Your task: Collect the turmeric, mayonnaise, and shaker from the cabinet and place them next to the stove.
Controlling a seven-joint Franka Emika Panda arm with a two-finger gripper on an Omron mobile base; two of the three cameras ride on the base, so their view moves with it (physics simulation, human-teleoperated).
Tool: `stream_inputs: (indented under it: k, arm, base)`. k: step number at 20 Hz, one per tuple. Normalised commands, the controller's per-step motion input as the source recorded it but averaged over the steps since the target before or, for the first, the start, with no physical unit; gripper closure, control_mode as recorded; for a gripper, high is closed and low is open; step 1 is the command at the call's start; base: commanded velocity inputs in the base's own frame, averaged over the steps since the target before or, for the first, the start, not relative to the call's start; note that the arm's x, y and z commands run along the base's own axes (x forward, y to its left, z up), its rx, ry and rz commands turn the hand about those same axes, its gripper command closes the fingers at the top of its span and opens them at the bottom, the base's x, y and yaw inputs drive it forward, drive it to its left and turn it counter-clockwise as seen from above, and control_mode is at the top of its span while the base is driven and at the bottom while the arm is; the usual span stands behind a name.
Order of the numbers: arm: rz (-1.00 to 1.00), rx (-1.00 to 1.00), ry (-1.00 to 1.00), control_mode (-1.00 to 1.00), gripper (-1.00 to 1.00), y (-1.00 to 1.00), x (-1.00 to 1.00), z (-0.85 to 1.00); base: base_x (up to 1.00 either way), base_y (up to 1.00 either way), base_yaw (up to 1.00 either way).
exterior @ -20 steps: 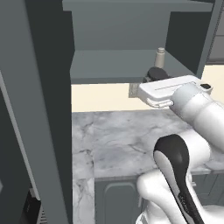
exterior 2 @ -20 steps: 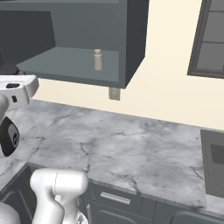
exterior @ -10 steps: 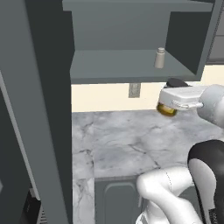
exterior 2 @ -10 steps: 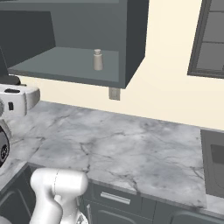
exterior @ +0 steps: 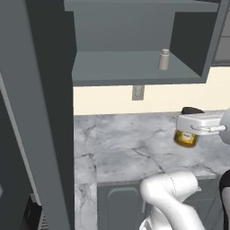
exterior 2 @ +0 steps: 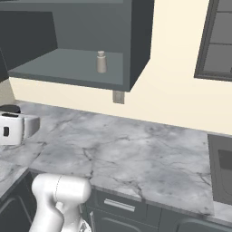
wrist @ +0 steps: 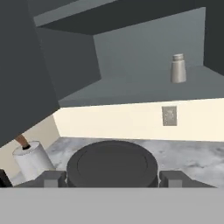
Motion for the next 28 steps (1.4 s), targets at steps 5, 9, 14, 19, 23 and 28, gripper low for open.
stream_inputs:
  k: [5, 9, 14, 19, 23, 28]
  arm:
    - [0.01, -0.03, -0.03, -1.00, 1.00, 0.03, -0.20, -0.32]
    - [0.00, 0.00, 0.00, 1.00, 1.00, 0.00, 0.00, 0.00]
    - [0.00, 0.00, 0.00, 1.00, 1.00, 0.00, 0.00, 0.00]
    - [0.00, 0.00, 0.00, 1.00, 1.00, 0.00, 0.00, 0.00]
    - [0.00, 0.00, 0.00, 1.00, 1.00, 0.00, 0.00, 0.00]
    - [0.00, 0.00, 0.00, 1.00, 1.00, 0.00, 0.00, 0.00]
  base:
    - [0.00, 0.00, 0.00]
    - [-0.37, -0.20, -0.04]
    - [-0.43, -0.54, -0.14]
    - [-0.45, -0.70, -0.20]
    - [-0.43, -0.79, -0.25]
    - [-0.37, -0.85, -0.25]
